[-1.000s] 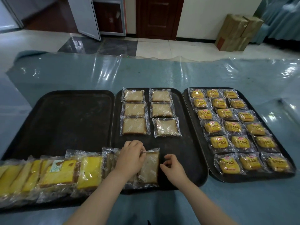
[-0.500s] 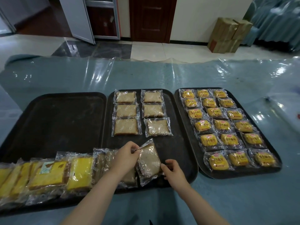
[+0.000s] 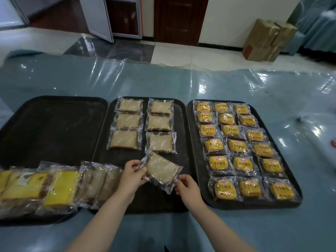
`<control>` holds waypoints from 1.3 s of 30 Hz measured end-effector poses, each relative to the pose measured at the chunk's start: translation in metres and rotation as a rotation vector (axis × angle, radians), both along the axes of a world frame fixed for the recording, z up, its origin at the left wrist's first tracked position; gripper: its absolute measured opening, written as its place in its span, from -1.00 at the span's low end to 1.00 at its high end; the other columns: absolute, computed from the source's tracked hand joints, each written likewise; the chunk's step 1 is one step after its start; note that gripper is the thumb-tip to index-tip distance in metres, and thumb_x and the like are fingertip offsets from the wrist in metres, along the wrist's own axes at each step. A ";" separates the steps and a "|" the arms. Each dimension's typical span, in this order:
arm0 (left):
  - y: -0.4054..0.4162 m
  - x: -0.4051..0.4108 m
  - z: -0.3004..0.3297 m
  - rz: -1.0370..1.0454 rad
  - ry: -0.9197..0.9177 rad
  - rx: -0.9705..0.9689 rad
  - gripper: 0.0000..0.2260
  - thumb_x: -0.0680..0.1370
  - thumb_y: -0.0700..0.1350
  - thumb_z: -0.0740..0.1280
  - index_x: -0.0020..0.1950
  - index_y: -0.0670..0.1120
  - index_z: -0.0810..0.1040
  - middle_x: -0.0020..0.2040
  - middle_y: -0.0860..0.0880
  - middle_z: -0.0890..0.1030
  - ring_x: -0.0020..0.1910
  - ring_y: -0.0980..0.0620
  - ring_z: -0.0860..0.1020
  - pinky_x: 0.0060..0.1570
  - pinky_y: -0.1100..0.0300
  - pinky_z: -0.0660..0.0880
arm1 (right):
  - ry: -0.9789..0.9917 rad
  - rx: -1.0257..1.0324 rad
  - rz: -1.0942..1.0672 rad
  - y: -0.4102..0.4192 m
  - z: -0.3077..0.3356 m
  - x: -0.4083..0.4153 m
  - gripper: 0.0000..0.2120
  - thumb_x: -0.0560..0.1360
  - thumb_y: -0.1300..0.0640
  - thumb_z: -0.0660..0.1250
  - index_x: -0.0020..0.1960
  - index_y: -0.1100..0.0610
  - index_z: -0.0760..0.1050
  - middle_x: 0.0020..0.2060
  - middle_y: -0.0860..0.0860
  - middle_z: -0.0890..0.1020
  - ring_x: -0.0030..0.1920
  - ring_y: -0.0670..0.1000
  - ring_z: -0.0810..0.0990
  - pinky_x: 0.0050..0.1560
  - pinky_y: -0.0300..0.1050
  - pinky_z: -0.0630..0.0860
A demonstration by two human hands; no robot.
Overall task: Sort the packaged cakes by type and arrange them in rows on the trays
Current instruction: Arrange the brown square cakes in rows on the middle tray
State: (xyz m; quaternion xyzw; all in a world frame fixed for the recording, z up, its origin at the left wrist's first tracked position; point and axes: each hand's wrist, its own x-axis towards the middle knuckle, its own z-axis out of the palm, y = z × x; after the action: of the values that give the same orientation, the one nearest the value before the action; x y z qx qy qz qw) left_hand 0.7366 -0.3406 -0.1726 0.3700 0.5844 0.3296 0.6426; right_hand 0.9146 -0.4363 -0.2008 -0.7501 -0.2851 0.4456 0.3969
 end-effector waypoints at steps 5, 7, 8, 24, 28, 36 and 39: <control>-0.011 0.014 -0.020 0.078 0.041 -0.013 -0.78 0.61 -0.30 0.29 0.19 -0.05 0.41 0.12 -0.08 0.53 0.04 -0.03 0.57 -0.04 0.07 0.59 | -0.044 -0.005 0.066 0.012 0.000 0.014 -0.90 0.59 0.19 0.30 0.05 0.04 0.53 -0.05 -0.05 0.66 -0.03 -0.05 0.63 0.09 -0.04 0.60; -0.013 0.019 -0.025 0.101 0.086 0.007 -0.79 0.61 -0.30 0.28 0.10 0.01 0.41 0.12 -0.07 0.52 0.03 -0.01 0.56 -0.03 0.04 0.59 | -0.077 -0.006 0.099 0.016 0.000 0.016 -0.90 0.58 0.18 0.31 0.07 0.04 0.54 -0.05 -0.07 0.65 -0.03 -0.12 0.61 0.01 -0.26 0.55; -0.012 0.021 -0.027 0.100 0.115 0.015 -0.79 0.61 -0.29 0.28 0.08 0.03 0.41 0.12 -0.06 0.51 0.03 -0.01 0.55 0.02 0.01 0.59 | -0.100 -0.003 0.123 0.018 0.003 0.017 -0.89 0.58 0.19 0.31 0.08 0.04 0.53 -0.06 -0.07 0.65 -0.05 -0.15 0.60 -0.07 -0.37 0.50; -0.004 0.024 -0.030 -0.213 0.494 0.175 -0.75 0.57 -0.25 0.30 0.19 0.00 0.43 0.00 0.14 0.54 0.06 0.08 0.54 -0.01 0.20 0.39 | -0.208 0.050 0.263 0.049 0.014 0.017 -0.79 0.57 0.17 0.32 0.06 -0.14 0.43 -0.05 -0.10 0.63 -0.07 -0.06 0.62 -0.20 -0.41 0.49; -0.002 0.025 -0.024 -0.289 0.524 0.200 -0.70 0.57 -0.24 0.29 0.26 -0.01 0.41 0.05 0.11 0.53 0.03 0.14 0.50 -0.01 0.24 0.37 | -0.232 0.008 0.266 0.046 0.005 0.014 -0.75 0.54 0.13 0.31 0.20 -0.06 0.48 0.08 -0.04 0.58 -0.04 -0.10 0.60 0.01 -0.23 0.56; -0.002 0.025 -0.017 -0.395 0.599 0.223 -0.63 0.51 -0.24 0.32 0.30 -0.02 0.44 0.13 0.10 0.51 0.08 0.13 0.48 0.10 0.21 0.39 | -0.220 -0.088 0.378 0.047 0.009 0.019 -0.51 0.52 0.11 0.31 0.44 0.00 0.36 0.23 0.01 0.43 0.11 -0.08 0.53 0.30 -0.09 0.47; 0.001 0.020 -0.019 -0.470 0.643 0.241 -0.55 0.44 -0.16 0.31 0.34 -0.02 0.48 0.24 0.05 0.54 0.26 0.04 0.47 0.30 0.08 0.41 | -0.198 -0.150 0.400 0.046 0.013 0.023 -0.41 0.54 0.09 0.32 0.53 -0.03 0.23 0.22 0.00 0.38 0.18 -0.02 0.47 0.35 -0.10 0.40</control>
State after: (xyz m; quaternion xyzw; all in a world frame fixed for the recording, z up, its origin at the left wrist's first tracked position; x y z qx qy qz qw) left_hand 0.7565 -0.3399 -0.1913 0.6501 0.6122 0.1074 0.4372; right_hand 0.9380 -0.3898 -0.1874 -0.7460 -0.4316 0.4597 0.2142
